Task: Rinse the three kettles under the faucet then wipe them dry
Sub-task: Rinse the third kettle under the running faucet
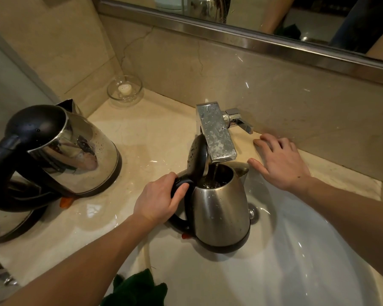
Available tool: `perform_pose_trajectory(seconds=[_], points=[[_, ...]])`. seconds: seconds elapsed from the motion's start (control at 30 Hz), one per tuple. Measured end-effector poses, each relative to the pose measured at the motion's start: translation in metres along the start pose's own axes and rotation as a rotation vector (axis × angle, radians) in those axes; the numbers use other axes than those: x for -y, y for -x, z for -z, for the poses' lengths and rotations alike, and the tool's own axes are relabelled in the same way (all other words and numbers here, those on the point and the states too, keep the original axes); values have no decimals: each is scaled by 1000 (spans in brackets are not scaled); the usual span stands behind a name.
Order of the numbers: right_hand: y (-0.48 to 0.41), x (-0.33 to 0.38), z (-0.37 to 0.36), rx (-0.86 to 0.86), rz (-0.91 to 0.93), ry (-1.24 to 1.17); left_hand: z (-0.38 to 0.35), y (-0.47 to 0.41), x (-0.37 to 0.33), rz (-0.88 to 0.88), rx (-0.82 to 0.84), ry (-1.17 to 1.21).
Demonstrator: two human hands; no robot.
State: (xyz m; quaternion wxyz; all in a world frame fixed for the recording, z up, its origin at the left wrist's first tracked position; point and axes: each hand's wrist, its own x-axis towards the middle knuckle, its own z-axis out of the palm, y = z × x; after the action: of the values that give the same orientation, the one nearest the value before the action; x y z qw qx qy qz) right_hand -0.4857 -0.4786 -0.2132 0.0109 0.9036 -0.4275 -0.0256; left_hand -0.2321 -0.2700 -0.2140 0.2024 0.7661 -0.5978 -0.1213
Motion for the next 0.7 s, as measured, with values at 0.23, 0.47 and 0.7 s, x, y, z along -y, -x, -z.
perform_pose_trajectory(seconds=[0.23, 0.47, 0.7], points=[[0, 0, -1, -7, 1, 5, 1, 0, -1, 5, 6, -4], [0, 1, 2, 5, -2, -3, 0, -1, 0, 12, 2, -6], [0, 1, 1, 12, -2, 6, 0, -1, 0, 7, 6, -4]])
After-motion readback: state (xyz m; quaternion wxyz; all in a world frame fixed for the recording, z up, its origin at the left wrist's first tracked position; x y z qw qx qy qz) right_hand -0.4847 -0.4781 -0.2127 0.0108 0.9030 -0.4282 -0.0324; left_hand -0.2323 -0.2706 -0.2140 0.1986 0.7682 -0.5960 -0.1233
